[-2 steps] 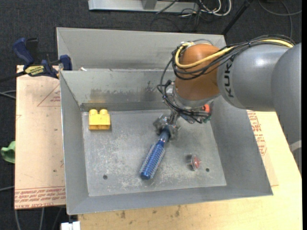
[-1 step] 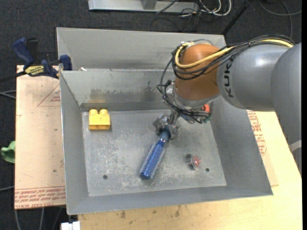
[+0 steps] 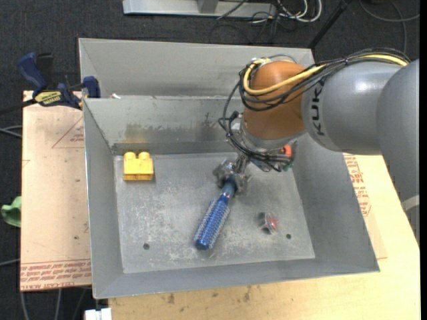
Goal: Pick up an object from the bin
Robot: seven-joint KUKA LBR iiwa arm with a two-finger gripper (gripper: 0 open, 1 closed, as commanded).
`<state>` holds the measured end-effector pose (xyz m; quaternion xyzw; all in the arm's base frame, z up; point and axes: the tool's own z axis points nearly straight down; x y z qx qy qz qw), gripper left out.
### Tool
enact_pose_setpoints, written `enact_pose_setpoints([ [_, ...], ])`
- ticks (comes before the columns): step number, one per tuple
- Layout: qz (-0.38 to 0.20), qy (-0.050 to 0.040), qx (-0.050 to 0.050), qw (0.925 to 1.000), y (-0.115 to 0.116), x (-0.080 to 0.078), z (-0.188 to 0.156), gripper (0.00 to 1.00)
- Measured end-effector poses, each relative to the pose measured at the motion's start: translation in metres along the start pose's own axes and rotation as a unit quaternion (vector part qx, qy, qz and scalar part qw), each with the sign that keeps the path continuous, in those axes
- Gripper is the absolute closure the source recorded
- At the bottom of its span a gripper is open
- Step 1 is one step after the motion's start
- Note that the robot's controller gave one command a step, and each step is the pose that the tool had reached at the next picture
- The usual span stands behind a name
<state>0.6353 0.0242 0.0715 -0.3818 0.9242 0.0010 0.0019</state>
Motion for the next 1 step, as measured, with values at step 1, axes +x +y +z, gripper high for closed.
enact_pose_setpoints([
  [1,0.021,-0.0022,0.004,0.9998,-0.0047,0.0115,-0.1678,1.0],
])
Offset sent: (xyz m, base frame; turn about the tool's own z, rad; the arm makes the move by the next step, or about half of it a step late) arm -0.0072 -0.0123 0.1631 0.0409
